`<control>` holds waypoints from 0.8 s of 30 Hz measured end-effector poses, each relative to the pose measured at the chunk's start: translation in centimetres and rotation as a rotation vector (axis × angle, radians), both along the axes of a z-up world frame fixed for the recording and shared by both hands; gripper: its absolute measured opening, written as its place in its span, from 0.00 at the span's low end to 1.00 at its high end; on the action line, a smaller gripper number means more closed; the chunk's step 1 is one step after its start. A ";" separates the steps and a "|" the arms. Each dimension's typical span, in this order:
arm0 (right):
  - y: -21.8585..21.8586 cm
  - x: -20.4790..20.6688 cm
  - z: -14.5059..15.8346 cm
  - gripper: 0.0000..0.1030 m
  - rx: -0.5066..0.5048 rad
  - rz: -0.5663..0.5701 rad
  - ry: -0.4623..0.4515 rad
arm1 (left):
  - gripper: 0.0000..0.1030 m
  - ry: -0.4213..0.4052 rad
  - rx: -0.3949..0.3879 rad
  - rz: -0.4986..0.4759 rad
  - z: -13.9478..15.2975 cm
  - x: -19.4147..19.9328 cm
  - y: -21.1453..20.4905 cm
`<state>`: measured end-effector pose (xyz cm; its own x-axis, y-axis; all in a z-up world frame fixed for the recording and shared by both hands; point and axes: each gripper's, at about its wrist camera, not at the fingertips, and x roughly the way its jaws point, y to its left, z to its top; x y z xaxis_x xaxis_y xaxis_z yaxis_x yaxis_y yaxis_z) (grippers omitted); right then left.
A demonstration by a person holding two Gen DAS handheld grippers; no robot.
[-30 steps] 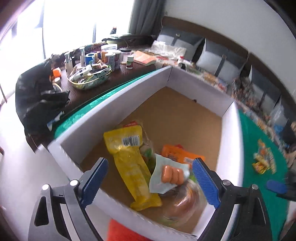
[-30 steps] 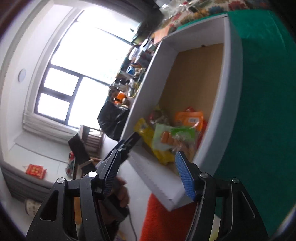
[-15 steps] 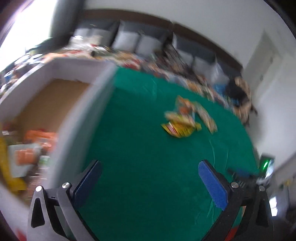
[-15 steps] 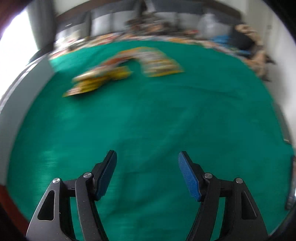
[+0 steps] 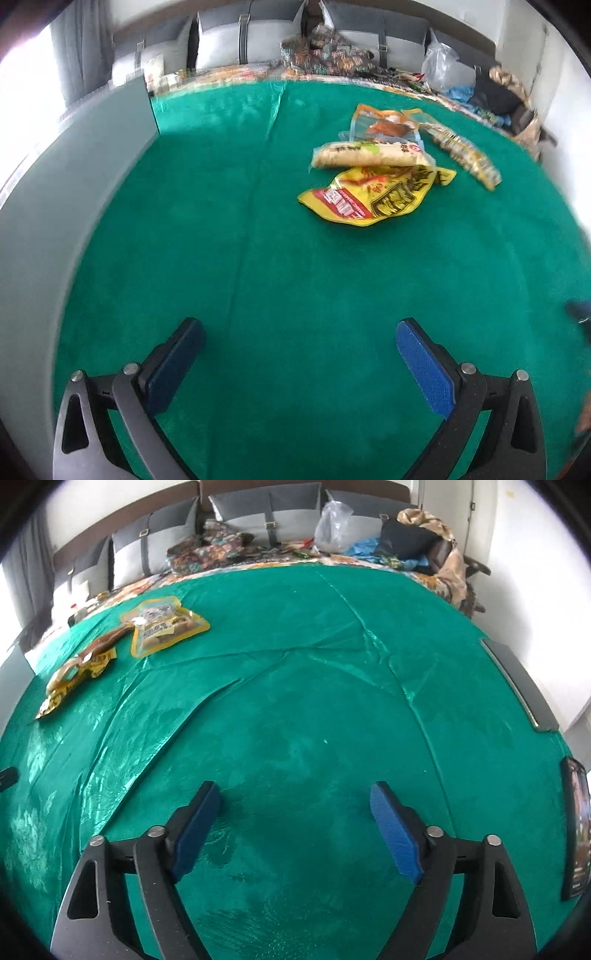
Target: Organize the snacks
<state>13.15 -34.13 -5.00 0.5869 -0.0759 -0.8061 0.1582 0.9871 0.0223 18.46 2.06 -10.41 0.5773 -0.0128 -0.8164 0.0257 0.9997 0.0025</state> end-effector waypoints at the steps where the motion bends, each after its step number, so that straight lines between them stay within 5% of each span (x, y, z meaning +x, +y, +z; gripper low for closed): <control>1: 0.0 -0.1 0.1 0.85 0.000 0.001 0.000 | 1.00 -0.025 -0.011 -0.006 0.0 -0.3 -0.1; 24: -0.5 -0.6 -0.3 0.88 -0.003 0.005 0.003 | 1.00 -0.024 -0.016 -0.006 -0.2 0.1 0.0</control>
<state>12.58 -34.59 -5.30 0.5849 -0.0755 -0.8076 0.1530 0.9881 0.0185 18.53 2.03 -10.59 0.5969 -0.0290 -0.8018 0.0315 0.9994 -0.0128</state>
